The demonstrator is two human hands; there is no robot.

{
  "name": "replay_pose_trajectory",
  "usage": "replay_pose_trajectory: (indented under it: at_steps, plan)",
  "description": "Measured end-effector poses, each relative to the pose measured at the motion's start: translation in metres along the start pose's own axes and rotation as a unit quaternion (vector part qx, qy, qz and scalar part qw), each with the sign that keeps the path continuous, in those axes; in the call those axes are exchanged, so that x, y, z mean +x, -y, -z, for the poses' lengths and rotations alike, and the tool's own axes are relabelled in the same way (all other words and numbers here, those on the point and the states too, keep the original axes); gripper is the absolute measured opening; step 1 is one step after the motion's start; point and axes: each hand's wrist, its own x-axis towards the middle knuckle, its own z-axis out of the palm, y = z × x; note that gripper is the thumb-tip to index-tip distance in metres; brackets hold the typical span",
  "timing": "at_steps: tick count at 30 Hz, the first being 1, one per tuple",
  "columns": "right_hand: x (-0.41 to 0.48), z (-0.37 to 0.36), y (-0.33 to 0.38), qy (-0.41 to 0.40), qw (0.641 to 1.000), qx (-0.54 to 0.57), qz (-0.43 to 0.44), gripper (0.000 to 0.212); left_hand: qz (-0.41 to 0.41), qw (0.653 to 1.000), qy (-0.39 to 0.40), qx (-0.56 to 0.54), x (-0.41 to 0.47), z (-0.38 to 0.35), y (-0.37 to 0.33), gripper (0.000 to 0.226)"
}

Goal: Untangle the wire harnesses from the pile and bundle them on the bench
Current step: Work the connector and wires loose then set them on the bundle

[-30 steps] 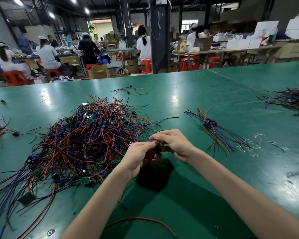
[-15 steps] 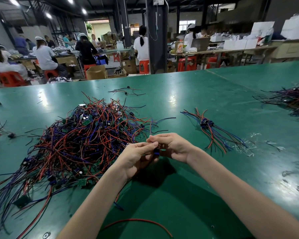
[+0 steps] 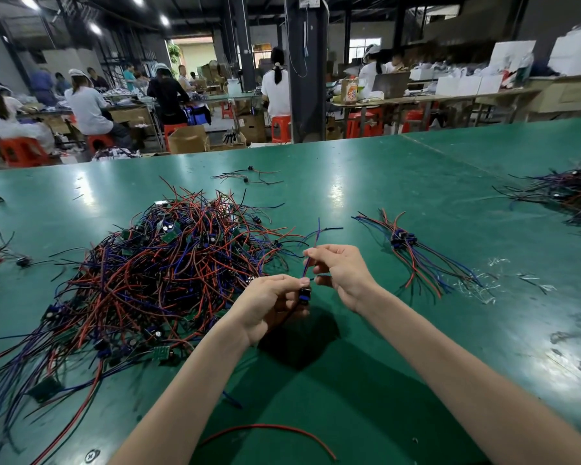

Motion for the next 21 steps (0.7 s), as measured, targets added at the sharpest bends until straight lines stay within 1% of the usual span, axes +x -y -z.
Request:
replay_pose_trajectory:
  at_steps: [5, 7, 10, 14, 18, 21]
  plan:
    - [0.009, 0.014, 0.006, -0.047, 0.998, 0.030, -0.016, 0.024, -0.003, 1.000, 0.000, 0.024, 0.000, 0.000, 0.001, 0.011]
    - [0.012, 0.018, 0.008, -0.053, 0.997, 0.041, -0.024, 0.025, -0.009, 1.000, -0.002, 0.029, 0.000, 0.000, 0.000, 0.011]
    - [0.013, 0.018, 0.010, -0.040, 0.996, 0.069, -0.047, 0.023, -0.010, 0.999, -0.007, 0.033, 0.000, 0.000, -0.001, 0.013]
    - [0.011, 0.016, 0.012, -0.017, 0.986, 0.147, -0.072, 0.015, -0.017, 0.999, -0.011, 0.039, -0.001, 0.003, -0.002, 0.015]
    - [0.011, 0.016, 0.011, -0.017, 0.984, 0.158, -0.076, 0.016, -0.019, 0.999, -0.011, 0.050, -0.001, 0.003, -0.001, 0.017]
    - [0.011, 0.018, 0.010, -0.010, 0.987, 0.150, -0.064, 0.014, -0.020, 0.998, -0.010, 0.050, -0.002, 0.003, 0.000, 0.018]
